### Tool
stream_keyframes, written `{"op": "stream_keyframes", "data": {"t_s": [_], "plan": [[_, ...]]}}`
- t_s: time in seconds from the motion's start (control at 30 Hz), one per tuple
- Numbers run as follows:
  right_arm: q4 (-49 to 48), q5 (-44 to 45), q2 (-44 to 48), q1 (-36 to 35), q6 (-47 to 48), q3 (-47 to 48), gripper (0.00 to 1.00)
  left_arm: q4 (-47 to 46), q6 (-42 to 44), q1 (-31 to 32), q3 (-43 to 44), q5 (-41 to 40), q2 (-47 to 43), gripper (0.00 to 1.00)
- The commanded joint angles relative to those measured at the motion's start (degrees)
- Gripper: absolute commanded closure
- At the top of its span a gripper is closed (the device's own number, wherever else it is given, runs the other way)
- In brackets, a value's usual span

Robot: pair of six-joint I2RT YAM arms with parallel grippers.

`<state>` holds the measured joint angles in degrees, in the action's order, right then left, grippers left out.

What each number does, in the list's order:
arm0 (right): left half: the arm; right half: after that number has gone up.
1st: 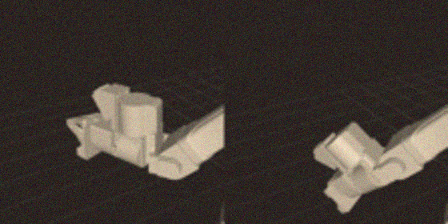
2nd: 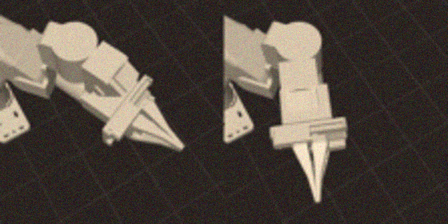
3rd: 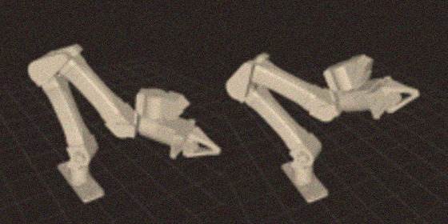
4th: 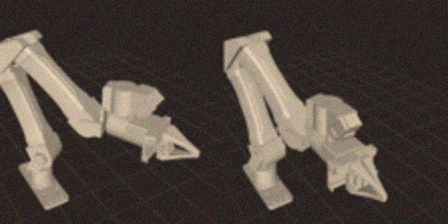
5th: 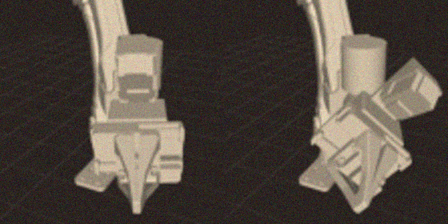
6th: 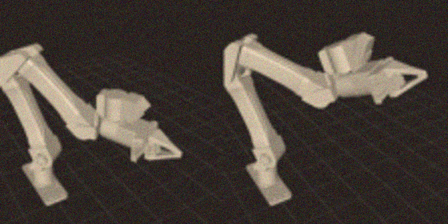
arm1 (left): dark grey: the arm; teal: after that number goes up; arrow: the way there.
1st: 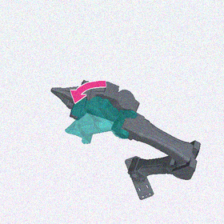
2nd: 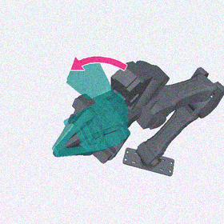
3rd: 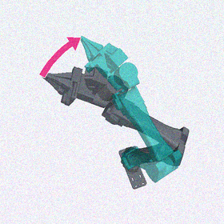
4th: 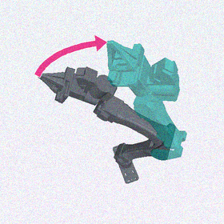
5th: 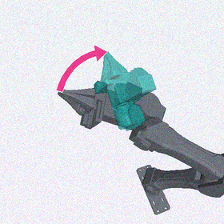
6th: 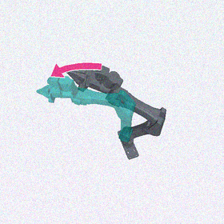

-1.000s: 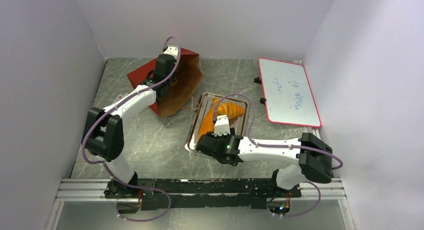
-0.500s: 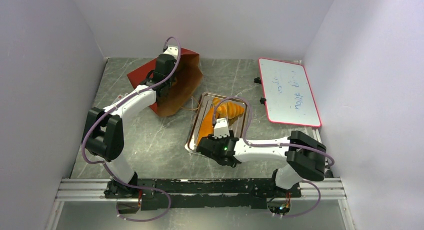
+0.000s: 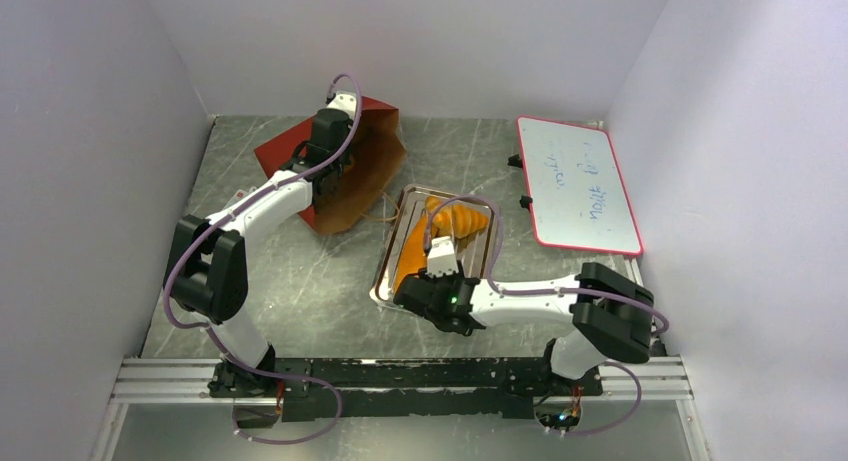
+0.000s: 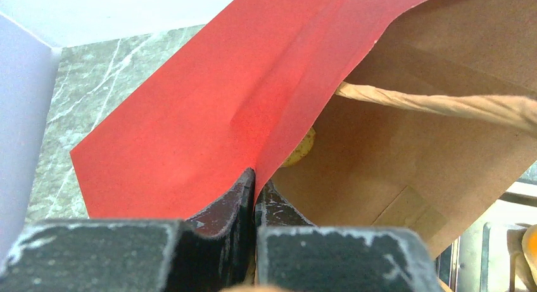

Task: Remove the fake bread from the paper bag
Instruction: Take out the fake bread from the paper bag.

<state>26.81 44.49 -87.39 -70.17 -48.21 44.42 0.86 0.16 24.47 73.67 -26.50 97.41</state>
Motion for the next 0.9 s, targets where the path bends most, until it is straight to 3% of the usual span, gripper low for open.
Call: {"op": "stream_keyframes", "data": {"t_s": [0.0, 0.87], "plan": [[-0.20, 1.17, 4.05, 0.12, 0.17, -0.52, 0.54, -1.13, -0.19, -0.12, -0.20, 0.40, 0.13, 0.93], [4.60, -2.21, 15.46, 0.12, -1.72, 2.77, 0.57, -1.52, 0.63, -0.13, -0.16, 0.42, -0.54, 0.93]]}}
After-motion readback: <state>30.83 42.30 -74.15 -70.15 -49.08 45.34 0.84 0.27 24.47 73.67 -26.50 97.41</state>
